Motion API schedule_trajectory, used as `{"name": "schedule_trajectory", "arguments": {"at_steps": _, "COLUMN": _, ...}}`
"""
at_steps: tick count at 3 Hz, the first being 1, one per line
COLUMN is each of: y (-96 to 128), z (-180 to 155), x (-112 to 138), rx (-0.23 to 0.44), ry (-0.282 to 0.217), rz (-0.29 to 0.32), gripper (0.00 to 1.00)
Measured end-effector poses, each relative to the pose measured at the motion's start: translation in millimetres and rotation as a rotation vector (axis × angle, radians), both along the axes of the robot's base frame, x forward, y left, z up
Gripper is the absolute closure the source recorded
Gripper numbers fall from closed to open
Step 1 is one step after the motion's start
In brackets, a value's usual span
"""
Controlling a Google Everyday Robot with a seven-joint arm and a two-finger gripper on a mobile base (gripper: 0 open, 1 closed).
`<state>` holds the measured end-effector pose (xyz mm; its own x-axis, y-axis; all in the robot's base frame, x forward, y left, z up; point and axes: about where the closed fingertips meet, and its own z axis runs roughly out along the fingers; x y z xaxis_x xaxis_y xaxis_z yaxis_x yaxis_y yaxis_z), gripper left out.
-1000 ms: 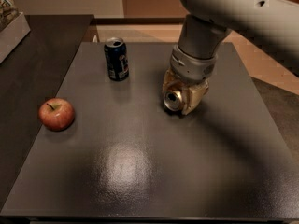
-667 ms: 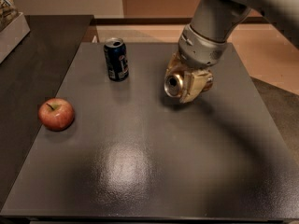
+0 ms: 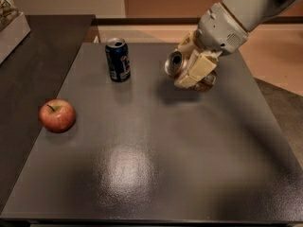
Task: Place orange can upright
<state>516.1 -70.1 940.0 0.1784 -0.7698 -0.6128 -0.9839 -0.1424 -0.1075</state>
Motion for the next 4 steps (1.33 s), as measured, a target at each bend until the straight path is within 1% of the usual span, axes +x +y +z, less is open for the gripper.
{"name": "schedule_trajectory", "arguments": {"at_steps": 1, "y": 6.7, "z": 9.4, "x": -7.5, "rx": 0.205, "ry": 0.070, "rz": -0.120, "gripper": 1.00}}
{"name": "schedule_trajectory", "arguments": {"at_steps": 2, "y": 10.5, "z": 11.6, "x": -7.7, "rx": 0.403, "ry": 0.138, "rz": -0.213, "gripper": 1.00}}
{"name": "schedule_trajectory", "arguments": {"at_steps": 3, "y": 11.6, "z": 11.7, "x": -5.6, "rx": 0.598, "ry": 0.189, "rz": -0.267, "gripper": 1.00}}
{"name": "schedule_trajectory", "arguments": {"at_steps": 4, "y": 9.2, "z": 8.7, "x": -4.5, "rx": 0.716, "ry": 0.219, "rz": -0.293, "gripper": 1.00}}
